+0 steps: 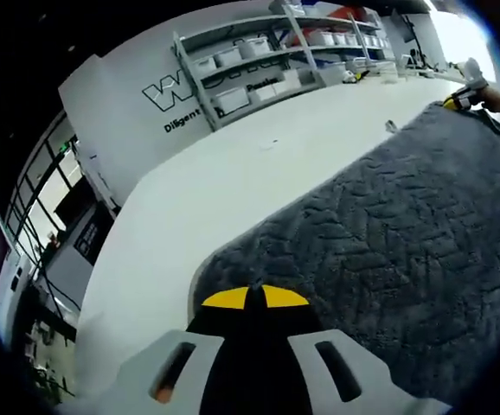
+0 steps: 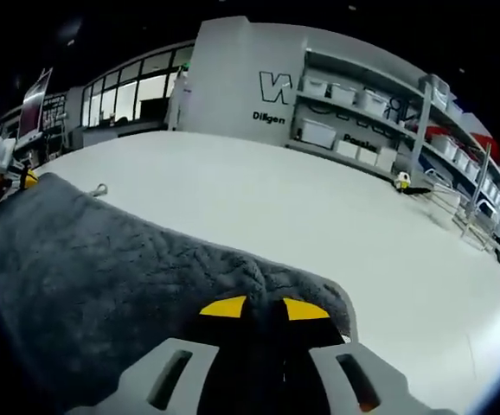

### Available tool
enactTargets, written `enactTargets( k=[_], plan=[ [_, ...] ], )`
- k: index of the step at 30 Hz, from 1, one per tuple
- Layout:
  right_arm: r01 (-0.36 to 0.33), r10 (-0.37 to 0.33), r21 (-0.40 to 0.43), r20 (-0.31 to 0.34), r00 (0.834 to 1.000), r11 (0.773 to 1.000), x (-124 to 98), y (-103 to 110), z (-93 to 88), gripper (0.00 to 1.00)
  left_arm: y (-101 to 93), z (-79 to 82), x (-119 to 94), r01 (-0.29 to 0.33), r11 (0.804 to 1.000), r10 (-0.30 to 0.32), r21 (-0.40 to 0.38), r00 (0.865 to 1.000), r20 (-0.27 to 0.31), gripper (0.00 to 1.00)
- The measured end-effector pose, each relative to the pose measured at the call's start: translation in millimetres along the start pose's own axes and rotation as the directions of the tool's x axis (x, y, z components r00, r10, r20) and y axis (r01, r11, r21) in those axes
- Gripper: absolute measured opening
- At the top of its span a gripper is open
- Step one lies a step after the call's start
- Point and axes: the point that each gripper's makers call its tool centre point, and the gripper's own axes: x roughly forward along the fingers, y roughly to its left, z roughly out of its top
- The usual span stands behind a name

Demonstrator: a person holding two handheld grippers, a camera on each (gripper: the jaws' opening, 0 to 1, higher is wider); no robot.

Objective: Open the folded towel by lifting each exposed corner and separating the folded layers until the towel lies flat within the target outline without major curled edges

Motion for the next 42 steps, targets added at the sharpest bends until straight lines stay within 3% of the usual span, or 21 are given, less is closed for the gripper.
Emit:
enactTargets(
  k=[12, 18, 24, 29, 32, 38, 40, 42],
  plan=[
    [0.034, -0.033, -0.035, 0.029, 0.999, 0.999, 4, 2, 3.8, 0.12, 9.4, 1.6, 7, -0.035, 0.999, 0.036, -0.029, 0.999, 0.005, 0.04],
    [0.036, -0.035, -0.034, 0.025, 0.999, 0.999, 3, 2, 4.8, 0.15, 6.5, 4.4, 4, -0.060, 0.998, 0.060, 0.005, 0.998, 0.015, 0.08],
    [0.025, -0.027, 0.027, 0.054, 0.998, 0.999, -8, 1, 9.8, 0.32, 3.2, 13.2, -6, 0.014, 0.986, 0.000, -0.168, 0.997, 0.082, 0.28],
    [0.032, -0.034, 0.026, 0.083, 0.996, 0.999, -24, -5, 9.4, 0.34, 0.9, 15.9, -23, 0.092, 0.954, -0.046, -0.285, 0.986, 0.163, 0.37],
    [0.008, -0.011, 0.035, 0.093, 0.996, 0.999, -30, -3, 8.5, 0.37, -10.2, 13.5, -32, 0.153, 0.941, -0.101, -0.303, 0.978, 0.181, 0.51],
    [-0.052, 0.049, 0.027, 0.117, 0.992, 0.998, -41, 14, 7.7, 0.50, -34.3, 13.2, -52, 0.210, 0.937, -0.151, -0.280, 0.964, 0.218, 0.73],
    [-0.086, 0.083, 0.026, 0.110, 0.990, 0.996, -45, 23, 6.6, 0.58, -44.1, 16.6, -61, 0.246, 0.929, -0.180, -0.276, 0.953, 0.243, 0.84],
    [-0.096, 0.093, 0.028, 0.107, 0.990, 0.995, -48, 28, 6.2, 0.69, -49.8, 16.7, -68, 0.254, 0.928, -0.188, -0.272, 0.951, 0.247, 0.92]
  ],
)
